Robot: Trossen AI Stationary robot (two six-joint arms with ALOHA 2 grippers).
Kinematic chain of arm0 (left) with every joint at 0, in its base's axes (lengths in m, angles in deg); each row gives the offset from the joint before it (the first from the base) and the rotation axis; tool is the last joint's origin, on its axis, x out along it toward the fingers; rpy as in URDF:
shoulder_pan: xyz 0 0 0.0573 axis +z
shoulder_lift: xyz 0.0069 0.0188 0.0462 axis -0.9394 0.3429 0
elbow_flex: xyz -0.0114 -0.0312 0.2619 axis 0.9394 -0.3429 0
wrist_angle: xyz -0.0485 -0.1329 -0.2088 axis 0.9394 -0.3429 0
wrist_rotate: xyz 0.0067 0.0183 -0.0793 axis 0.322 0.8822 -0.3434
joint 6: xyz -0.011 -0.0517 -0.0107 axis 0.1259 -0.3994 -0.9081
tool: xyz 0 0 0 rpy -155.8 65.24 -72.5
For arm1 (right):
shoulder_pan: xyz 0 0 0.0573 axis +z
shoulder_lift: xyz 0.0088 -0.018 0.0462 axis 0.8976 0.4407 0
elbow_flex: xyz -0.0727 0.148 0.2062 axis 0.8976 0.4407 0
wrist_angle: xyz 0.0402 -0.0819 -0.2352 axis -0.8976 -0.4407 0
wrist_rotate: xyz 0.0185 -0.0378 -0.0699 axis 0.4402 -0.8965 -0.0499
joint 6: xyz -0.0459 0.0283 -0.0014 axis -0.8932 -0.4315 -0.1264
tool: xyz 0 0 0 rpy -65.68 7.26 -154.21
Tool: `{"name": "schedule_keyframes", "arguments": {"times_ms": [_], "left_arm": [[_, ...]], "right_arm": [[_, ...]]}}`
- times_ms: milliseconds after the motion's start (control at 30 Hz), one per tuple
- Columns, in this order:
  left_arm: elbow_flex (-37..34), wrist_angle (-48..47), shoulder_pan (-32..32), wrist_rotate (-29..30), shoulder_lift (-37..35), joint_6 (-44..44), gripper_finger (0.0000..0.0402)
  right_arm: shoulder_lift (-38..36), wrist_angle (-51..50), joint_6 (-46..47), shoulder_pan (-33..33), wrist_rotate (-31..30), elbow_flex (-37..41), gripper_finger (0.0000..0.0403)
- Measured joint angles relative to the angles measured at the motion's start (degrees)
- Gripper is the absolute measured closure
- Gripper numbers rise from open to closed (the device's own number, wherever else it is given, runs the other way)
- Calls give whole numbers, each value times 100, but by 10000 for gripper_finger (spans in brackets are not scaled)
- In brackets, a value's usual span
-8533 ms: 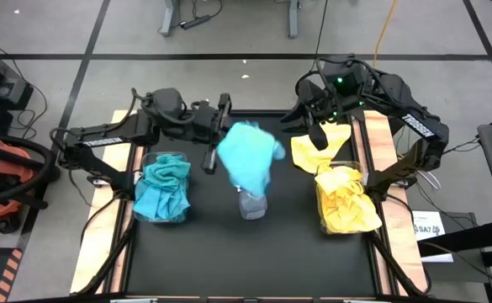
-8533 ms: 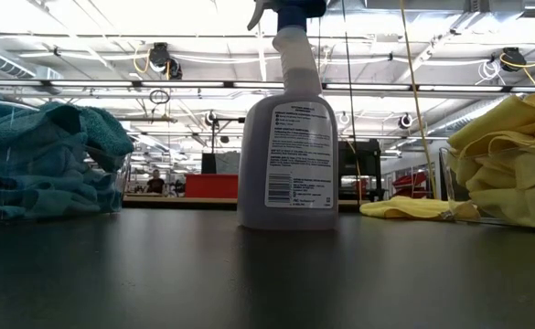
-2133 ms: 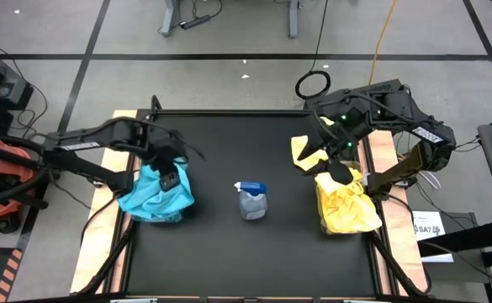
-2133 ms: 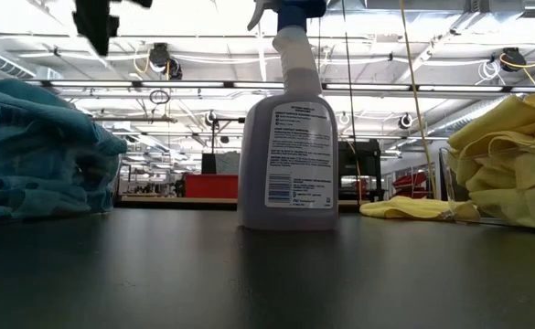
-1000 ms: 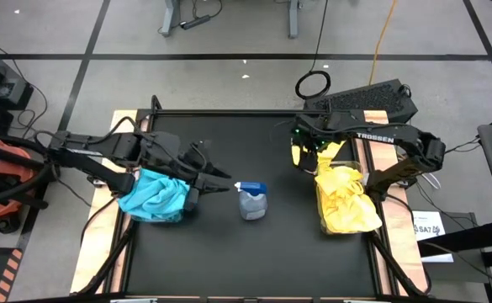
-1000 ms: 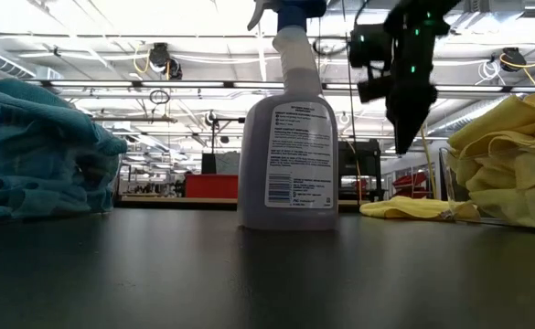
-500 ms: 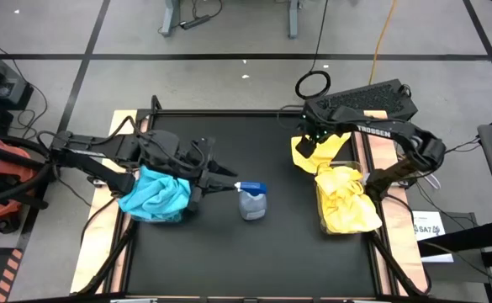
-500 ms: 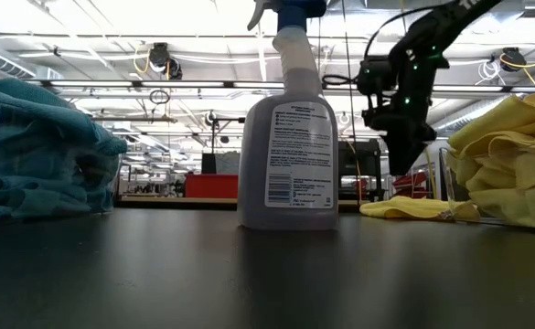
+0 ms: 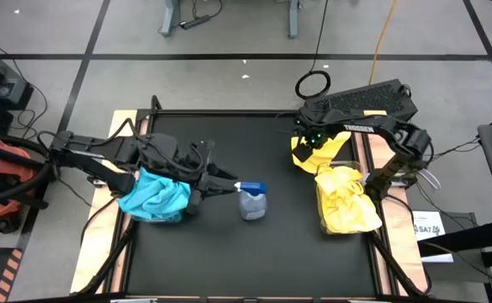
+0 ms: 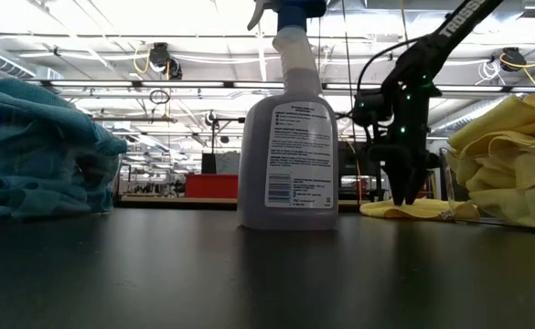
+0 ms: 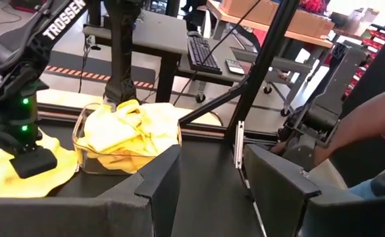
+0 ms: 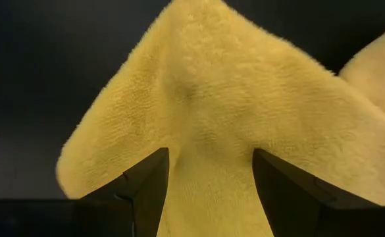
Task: Sort microfiber towel by color & place in baskets
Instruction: Put the yellow microfiber cloth into the right transparent bin
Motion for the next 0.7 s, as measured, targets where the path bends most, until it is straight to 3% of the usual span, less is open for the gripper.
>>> {"name": "schedule_keyframes", "arguments": {"times_ms": [400, 533, 700], "left_arm": [[0, -2, -37, 156, 10, -154, 226], [0, -9, -37, 156, 10, -152, 226], [0, -13, -35, 178, 10, -148, 226]], "right_arm": [[727, 45, -3, 63, 241, -39, 206], [697, 82, -148, 88, 287, -25, 258], [534, 108, -367, 87, 460, -11, 354]]}}
